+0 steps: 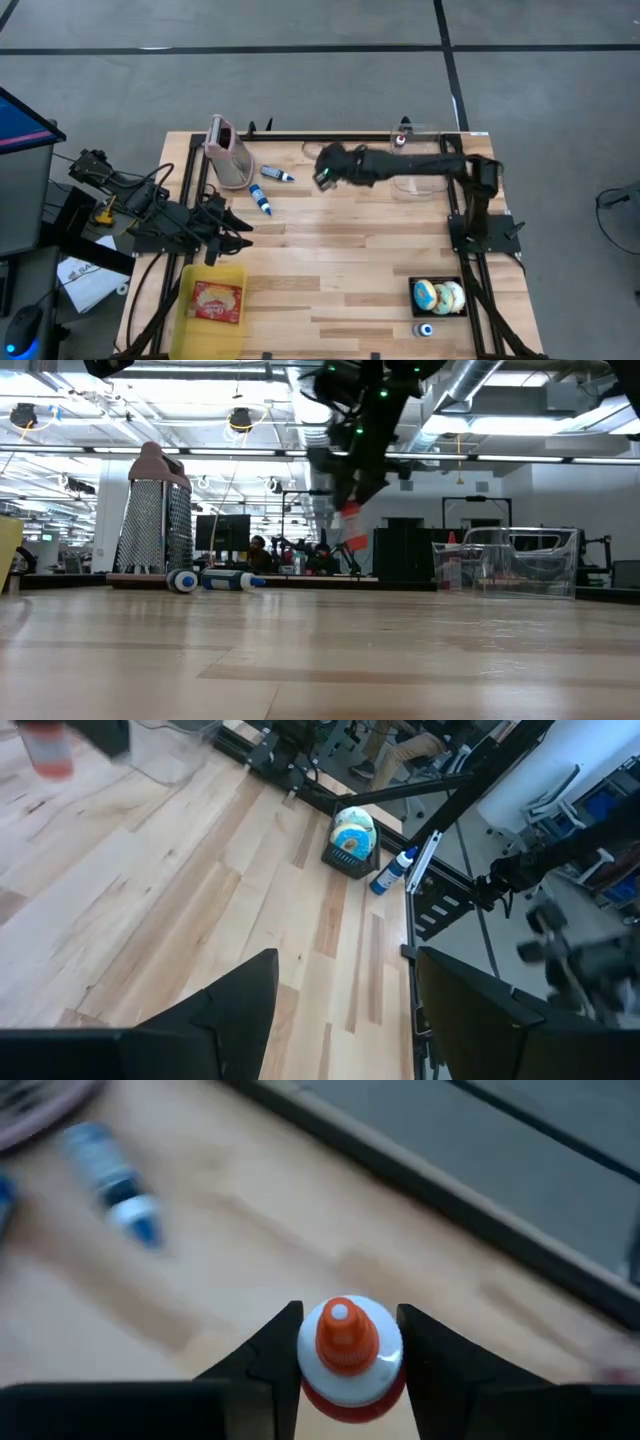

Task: Pick & Place Food Item
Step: Put the orange food coloring bottle into the transparent bin, then put the top left blue food coloring bottle into the transparent bin

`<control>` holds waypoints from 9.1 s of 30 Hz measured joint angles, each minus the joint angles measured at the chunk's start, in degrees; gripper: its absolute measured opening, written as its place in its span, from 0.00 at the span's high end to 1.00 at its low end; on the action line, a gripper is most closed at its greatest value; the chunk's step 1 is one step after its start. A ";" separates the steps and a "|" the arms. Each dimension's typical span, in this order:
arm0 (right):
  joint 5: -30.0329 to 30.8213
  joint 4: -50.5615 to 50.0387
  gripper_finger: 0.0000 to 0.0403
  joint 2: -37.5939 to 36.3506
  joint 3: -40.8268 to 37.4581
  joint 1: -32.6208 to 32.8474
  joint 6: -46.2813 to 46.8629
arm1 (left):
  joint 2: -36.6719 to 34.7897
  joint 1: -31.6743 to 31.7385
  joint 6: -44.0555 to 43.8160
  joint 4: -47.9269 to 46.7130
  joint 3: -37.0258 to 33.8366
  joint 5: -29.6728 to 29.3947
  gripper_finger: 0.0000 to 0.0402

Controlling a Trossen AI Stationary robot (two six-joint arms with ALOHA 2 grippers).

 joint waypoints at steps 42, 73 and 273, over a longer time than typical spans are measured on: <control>0.92 21.20 0.68 -29.71 -42.74 -34.52 16.21 | -0.02 0.05 -3.92 -0.12 0.02 -7.53 0.42; 1.40 26.58 0.56 -22.42 -44.13 -34.18 18.52 | -0.02 0.05 -5.93 0.51 0.02 -7.93 0.42; 30.00 -6.89 0.58 -26.70 -6.74 43.56 21.82 | 68.55 62.96 73.85 -26.70 29.11 24.35 0.69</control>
